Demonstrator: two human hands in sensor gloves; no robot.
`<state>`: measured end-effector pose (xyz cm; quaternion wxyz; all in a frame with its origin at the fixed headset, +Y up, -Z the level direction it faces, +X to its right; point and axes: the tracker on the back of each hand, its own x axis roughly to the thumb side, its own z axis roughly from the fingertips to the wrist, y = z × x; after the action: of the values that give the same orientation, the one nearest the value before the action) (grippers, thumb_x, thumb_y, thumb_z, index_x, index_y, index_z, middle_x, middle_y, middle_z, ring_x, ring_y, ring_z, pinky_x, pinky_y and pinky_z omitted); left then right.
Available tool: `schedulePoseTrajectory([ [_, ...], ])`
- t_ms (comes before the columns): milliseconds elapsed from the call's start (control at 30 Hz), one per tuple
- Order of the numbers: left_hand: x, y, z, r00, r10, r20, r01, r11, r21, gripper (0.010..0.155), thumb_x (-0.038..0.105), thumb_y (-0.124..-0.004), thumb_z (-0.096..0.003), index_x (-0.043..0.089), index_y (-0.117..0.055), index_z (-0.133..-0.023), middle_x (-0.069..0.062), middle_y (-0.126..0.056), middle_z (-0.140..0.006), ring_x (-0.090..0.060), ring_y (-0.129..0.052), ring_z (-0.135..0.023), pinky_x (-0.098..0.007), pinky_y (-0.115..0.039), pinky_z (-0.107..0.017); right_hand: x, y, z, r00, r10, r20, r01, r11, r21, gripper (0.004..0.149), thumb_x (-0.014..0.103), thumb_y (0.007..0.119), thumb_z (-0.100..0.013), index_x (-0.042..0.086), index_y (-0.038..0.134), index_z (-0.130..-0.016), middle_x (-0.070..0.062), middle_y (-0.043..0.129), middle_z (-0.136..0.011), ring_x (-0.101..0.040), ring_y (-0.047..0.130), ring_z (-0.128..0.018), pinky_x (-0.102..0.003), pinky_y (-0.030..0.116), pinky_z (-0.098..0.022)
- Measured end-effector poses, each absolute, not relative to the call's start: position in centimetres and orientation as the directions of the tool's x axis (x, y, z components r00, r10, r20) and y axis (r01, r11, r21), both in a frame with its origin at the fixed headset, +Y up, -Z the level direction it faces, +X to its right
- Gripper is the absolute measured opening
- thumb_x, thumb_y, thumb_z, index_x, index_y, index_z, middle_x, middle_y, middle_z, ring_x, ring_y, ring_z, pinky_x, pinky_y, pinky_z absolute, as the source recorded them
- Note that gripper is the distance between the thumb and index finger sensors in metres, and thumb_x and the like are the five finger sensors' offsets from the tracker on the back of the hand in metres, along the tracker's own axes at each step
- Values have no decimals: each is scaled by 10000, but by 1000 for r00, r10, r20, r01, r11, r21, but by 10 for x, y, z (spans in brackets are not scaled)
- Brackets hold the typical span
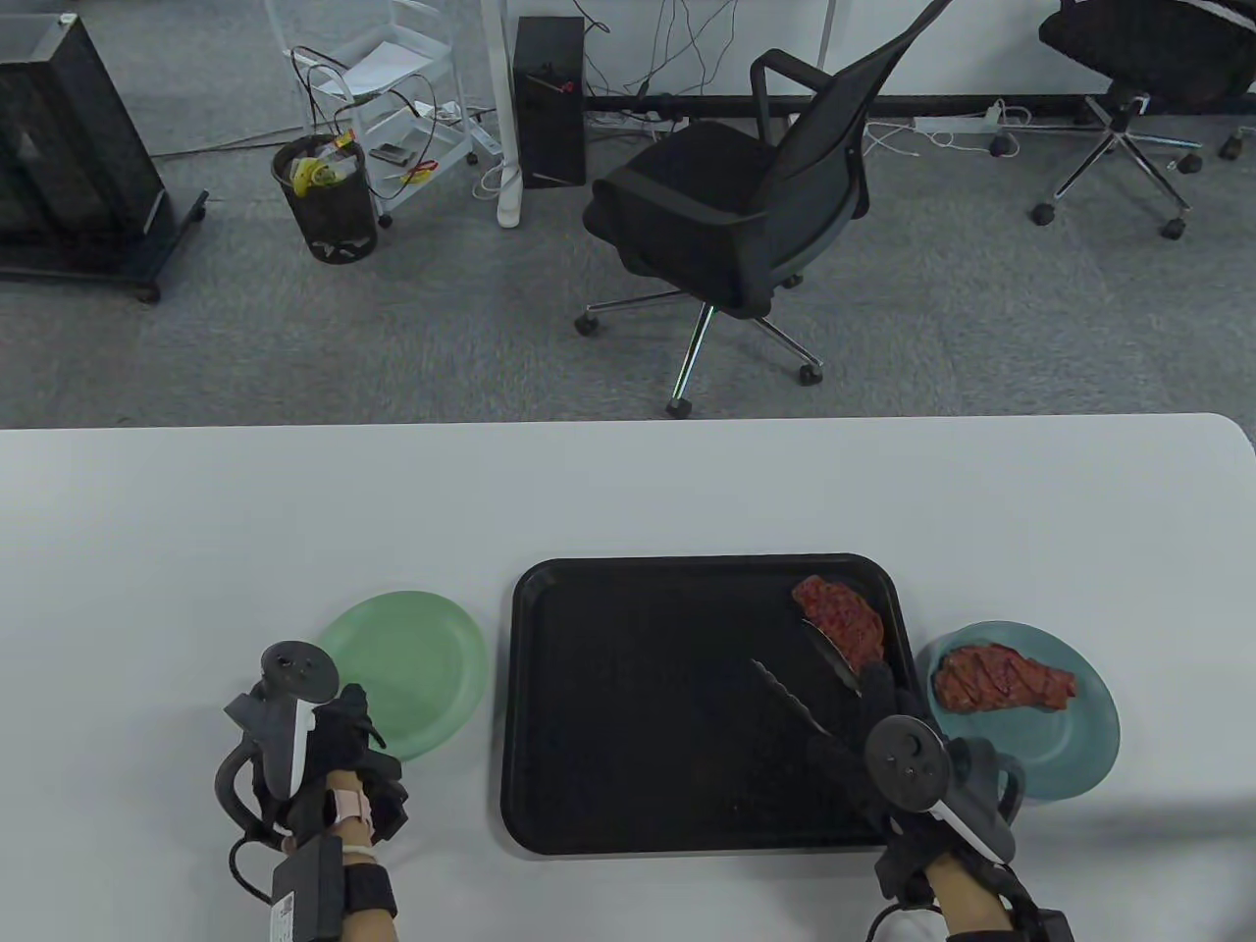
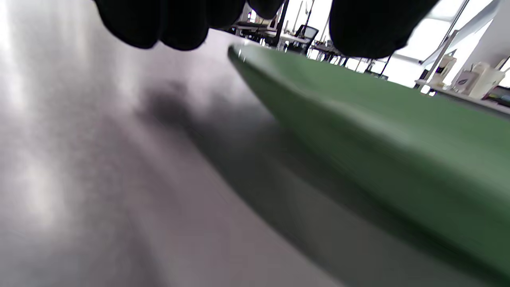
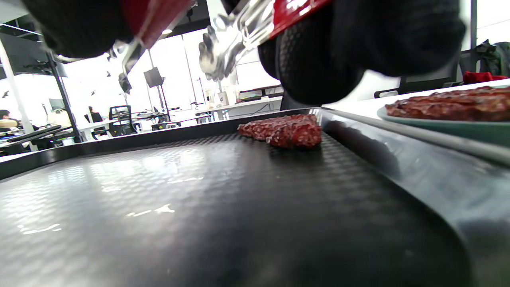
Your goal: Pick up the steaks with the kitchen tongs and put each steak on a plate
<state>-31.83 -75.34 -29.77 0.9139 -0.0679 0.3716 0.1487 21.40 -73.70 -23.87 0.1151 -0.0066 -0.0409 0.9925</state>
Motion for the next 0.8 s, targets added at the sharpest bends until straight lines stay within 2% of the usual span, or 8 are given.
schedulePoseTrajectory([
  [67, -316, -760, -304, 693, 168, -701, -311, 947, -80, 835, 450, -809, -413, 149, -422, -1090, -198, -572, -1030, -446, -699, -793, -440, -735, -558, 216, -737, -238, -975, 222, -21, -220, -972, -81, 891, 573, 762, -393, 29, 467, -1035, -281, 715, -920, -412, 865, -545, -492, 792, -333],
  [167, -312, -761, -311, 721, 28, -693, -180, 972, -148, 831, 442, -790, -409, 173, -395, -1088, -151, -668, -959, -366, -789, -708, -373, -790, -493, 219, -738, -237, -977, 211, -41, -207, -975, -79, 892, 573, 762, -393, 29, 467, -1034, -281, 716, -919, -412, 865, -546, -492, 793, -333],
  [233, -312, -760, -313, 702, 49, -711, -201, 971, -132, 827, 413, -800, -407, 145, -408, -1084, -164, -707, -917, -350, -831, -661, -369, -814, -459, 220, -737, -235, -979, 197, -48, -193, -978, -78, 892, 574, 762, -390, 30, 468, -1033, -280, 716, -919, -412, 866, -545, -492, 793, -333],
  [300, -315, -761, -311, 677, 91, -730, -249, 962, -111, 812, 388, -795, -415, 132, -403, -1079, -152, -711, -897, -326, -839, -636, -357, -822, -447, 221, -735, -233, -982, 183, -51, -178, -981, -83, 893, 574, 762, -389, 31, 467, -1033, -279, 715, -920, -410, 866, -547, -491, 793, -335],
  [467, -323, -752, -303, 596, 300, -744, -377, 924, 71, 730, 319, -788, -421, 120, -482, -1052, -119, -755, -813, -288, -931, -548, -297, -893, -340, 220, -731, -229, -985, 164, -46, -160, -983, -86, 896, 577, 760, -386, 33, 465, -1034, -276, 715, -921, -408, 867, -548, -490, 794, -335],
  [533, -325, -746, -298, 523, 436, -733, -477, 862, 172, 680, 297, -778, -427, 138, -528, -1040, -107, -754, -795, -249, -970, -486, -234, -917, -270, 218, -729, -227, -988, 151, -42, -147, -986, -84, 896, 577, 759, -386, 32, 465, -1033, -275, 714, -922, -407, 867, -550, -490, 794, -337],
  [667, -326, -736, -291, 357, 653, -668, -606, 706, 366, 568, 227, -738, -439, 164, -625, -992, -122, -743, -803, -300, -963, -470, -262, -934, -221, 215, -728, -224, -992, 127, -29, -124, -989, -79, 897, 581, 757, -383, 36, 464, -1033, -271, 714, -923, -403, 868, -553, -486, 796, -339],
  [800, -321, -722, -286, 376, 655, -656, -560, 724, 402, 570, 215, -705, -441, 165, -584, -996, -118, -712, -844, -307, -955, -498, -278, -945, -223, 216, -725, -223, -990, 142, -21, -140, -987, -82, 898, 582, 756, -382, 37, 464, -1033, -271, 714, -923, -403, 868, -553, -486, 797, -339],
])
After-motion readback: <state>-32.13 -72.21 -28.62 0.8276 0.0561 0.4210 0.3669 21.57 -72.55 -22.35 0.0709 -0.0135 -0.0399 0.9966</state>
